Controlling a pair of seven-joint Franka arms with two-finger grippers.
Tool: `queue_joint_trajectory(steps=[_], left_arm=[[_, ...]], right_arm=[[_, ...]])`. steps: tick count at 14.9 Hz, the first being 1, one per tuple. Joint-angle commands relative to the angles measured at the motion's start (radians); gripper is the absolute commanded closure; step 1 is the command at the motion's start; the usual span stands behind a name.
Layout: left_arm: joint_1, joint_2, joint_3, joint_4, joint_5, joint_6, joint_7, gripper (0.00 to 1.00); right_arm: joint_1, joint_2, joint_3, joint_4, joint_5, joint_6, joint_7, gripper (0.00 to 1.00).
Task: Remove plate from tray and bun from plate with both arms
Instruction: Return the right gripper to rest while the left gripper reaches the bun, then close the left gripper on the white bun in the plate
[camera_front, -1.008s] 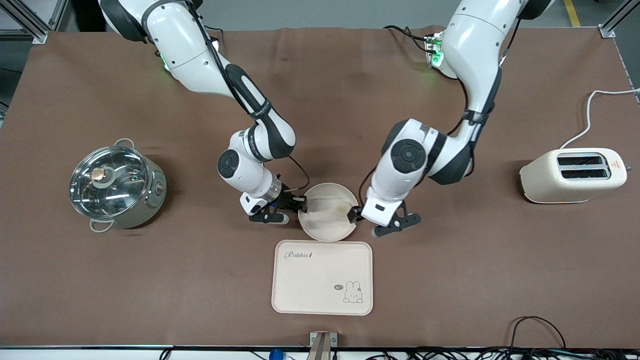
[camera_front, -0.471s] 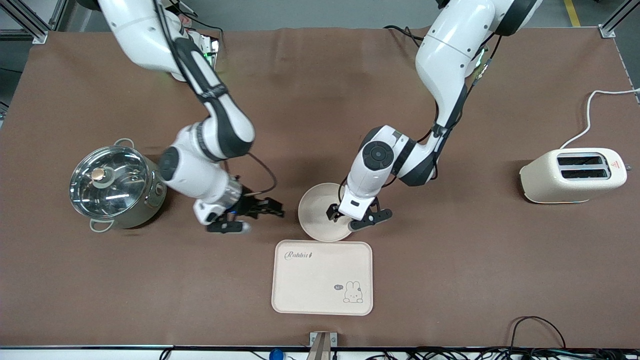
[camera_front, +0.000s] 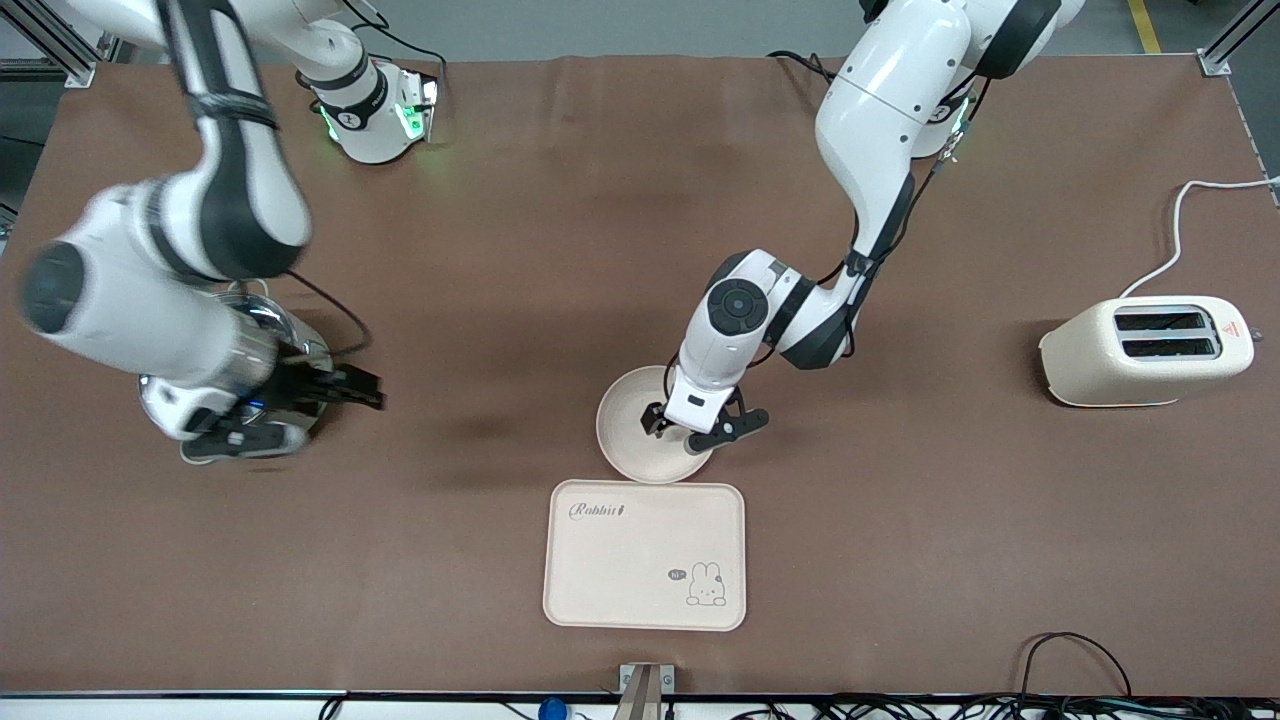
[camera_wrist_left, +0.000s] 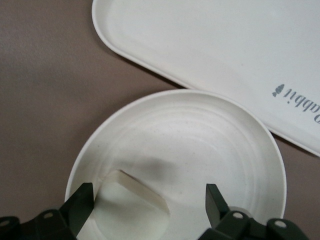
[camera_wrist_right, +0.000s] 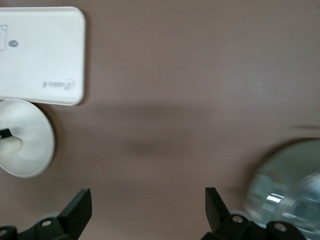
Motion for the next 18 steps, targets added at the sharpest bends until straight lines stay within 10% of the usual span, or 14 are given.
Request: queue_joint_trajectory(steps=[1,3,6,8,10,18], left_arm=[[-0.015,-0.007,0.005,-0.02,0.024,0.011,-0.026,0.03],[-0.015,-0.005,0.005,-0.023,0.025,0.017,-0.023,0.19],[-0.018,0.001,0.005,-0.034,0.025,0.034,-0.024,0.71],[-0.018,0.002,0.005,-0.034,0.025,0.038,-0.024,0.99],[-0.016,0.001,0.004,-0.032,0.024,0.038,-0.024,1.0],[0.261,-0.208,-0.047,-0.035,0.004,-0.326,0.469,1.0]], right_arm=[[-0.01,-0.114,-0.042,-0.015,-0.143,-0.084,-0.047,0.0],[-0.01,-0.191,-0.044,-0.013,-0.221,-0.144,-0.041,0.0],[-0.039,-0.31,-0.045,-0.021,-0.294,-0.235,-0.008,0.0],[-0.181,-0.364,0.058,-0.021,-0.297,-0.282,0.023,0.0],[-0.359,-0.416,0.23,-0.021,-0.304,-0.318,0.02,0.0],[-0.435,-0.444,0.297,-0.015,-0.343,-0.339,0.016,0.0]])
